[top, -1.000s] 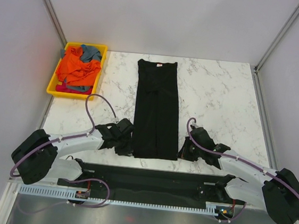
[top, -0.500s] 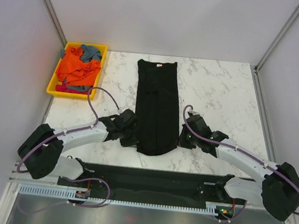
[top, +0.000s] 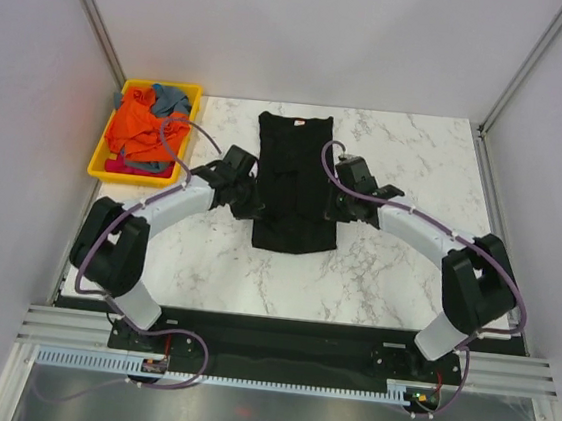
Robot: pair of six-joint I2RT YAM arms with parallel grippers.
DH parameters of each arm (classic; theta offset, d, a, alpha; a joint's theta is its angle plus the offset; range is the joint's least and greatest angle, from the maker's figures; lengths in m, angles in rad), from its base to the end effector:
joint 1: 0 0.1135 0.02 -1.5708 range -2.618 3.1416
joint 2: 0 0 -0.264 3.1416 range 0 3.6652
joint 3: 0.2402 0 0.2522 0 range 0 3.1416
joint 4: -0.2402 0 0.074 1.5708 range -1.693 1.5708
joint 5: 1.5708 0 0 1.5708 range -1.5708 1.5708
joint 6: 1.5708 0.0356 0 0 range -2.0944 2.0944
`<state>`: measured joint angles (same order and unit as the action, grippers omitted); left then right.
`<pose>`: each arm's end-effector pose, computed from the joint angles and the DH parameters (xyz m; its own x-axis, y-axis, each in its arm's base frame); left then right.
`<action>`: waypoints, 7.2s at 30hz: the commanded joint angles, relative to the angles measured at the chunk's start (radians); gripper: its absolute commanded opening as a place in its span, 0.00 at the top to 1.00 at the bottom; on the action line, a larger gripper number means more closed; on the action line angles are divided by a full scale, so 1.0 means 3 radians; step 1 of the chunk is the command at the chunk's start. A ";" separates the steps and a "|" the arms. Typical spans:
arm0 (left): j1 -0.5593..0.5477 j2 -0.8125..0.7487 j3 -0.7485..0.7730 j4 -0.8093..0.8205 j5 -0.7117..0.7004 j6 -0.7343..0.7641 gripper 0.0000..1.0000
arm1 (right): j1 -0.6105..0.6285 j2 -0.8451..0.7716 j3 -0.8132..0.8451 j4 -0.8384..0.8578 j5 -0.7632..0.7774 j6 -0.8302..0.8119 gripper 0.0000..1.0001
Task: Fold and stack the t-shirts
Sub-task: Fold the tshirt
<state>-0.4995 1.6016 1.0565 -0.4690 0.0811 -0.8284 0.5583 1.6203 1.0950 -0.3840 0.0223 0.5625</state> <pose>0.2853 -0.1589 0.2087 -0.8833 -0.3547 -0.3065 -0.2010 0.8773 -0.4358 0.2908 0.1807 0.2198 -0.8424 0.1025 -0.5290 -0.0813 0.9464 0.3127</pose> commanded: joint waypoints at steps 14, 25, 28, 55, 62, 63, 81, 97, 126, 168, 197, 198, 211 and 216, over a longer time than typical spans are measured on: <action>0.0632 0.1492 0.2112 -0.0364 0.0287 0.0542 0.98 | -0.0526 0.1307 0.1810 -0.0131 -0.0396 -0.0387 1.00; 0.0796 0.2106 0.2884 -0.0441 0.0338 0.0716 0.98 | -0.0802 0.1767 0.2332 -0.0131 -0.0540 -0.0346 1.00; 0.0821 0.2264 0.3053 -0.0446 0.0420 0.0701 0.98 | -0.0838 0.1890 0.2444 -0.0131 -0.0570 -0.0336 1.00; 0.0566 0.0798 0.1143 -0.0145 0.0537 0.1033 0.54 | -0.0981 0.1134 0.1305 -0.0065 -0.1112 -0.0658 0.59; 0.0566 0.0787 0.0667 0.0203 0.0528 0.1002 0.53 | -0.0971 0.1001 0.0886 0.0103 -0.1250 -0.0765 0.59; 0.0561 0.0792 0.0590 0.0294 0.0553 0.0997 0.53 | -0.0971 0.1026 0.0820 0.0154 -0.1261 -0.0760 0.59; 0.0545 0.0915 0.0451 0.0066 0.0400 0.0829 0.74 | -0.0813 0.1042 0.0354 0.0339 -0.1128 -0.0765 0.69; 0.0525 0.1022 0.0503 0.0127 0.0502 0.0951 0.97 | -0.0808 0.0771 -0.0029 0.0508 -0.0847 -0.0622 1.00; 0.0325 -0.0087 -0.0449 0.0044 0.0429 0.0434 0.63 | -0.0716 -0.0304 -0.0649 0.0201 -0.0881 -0.0698 0.66; 0.0888 0.2382 0.2405 0.0510 0.0972 0.1007 0.74 | -0.0654 0.0352 -0.0515 0.0554 -0.0826 -0.0817 1.00; 0.0908 0.1769 0.1970 0.0382 0.1238 0.0839 0.65 | -0.0445 -0.0717 -0.1819 0.1111 -0.0473 0.0063 1.00; 0.0908 0.1713 0.1965 0.0377 0.1314 0.0834 0.64 | -0.0445 -0.0788 -0.1855 0.1106 -0.0488 0.0098 0.98; 0.0694 0.0624 0.1025 0.0034 0.1050 0.0824 0.65 | -0.0439 -0.0820 -0.1079 0.0472 -0.0457 -0.0090 0.82; 0.0515 0.0521 0.0513 0.0029 0.0799 0.0772 0.77 | -0.0445 -0.0335 -0.0578 0.0569 -0.0616 -0.0366 0.82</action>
<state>-0.3180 1.7687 1.2724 -0.4267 0.3908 -0.5751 0.4221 1.4567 0.8364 -0.2325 -0.1268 0.5194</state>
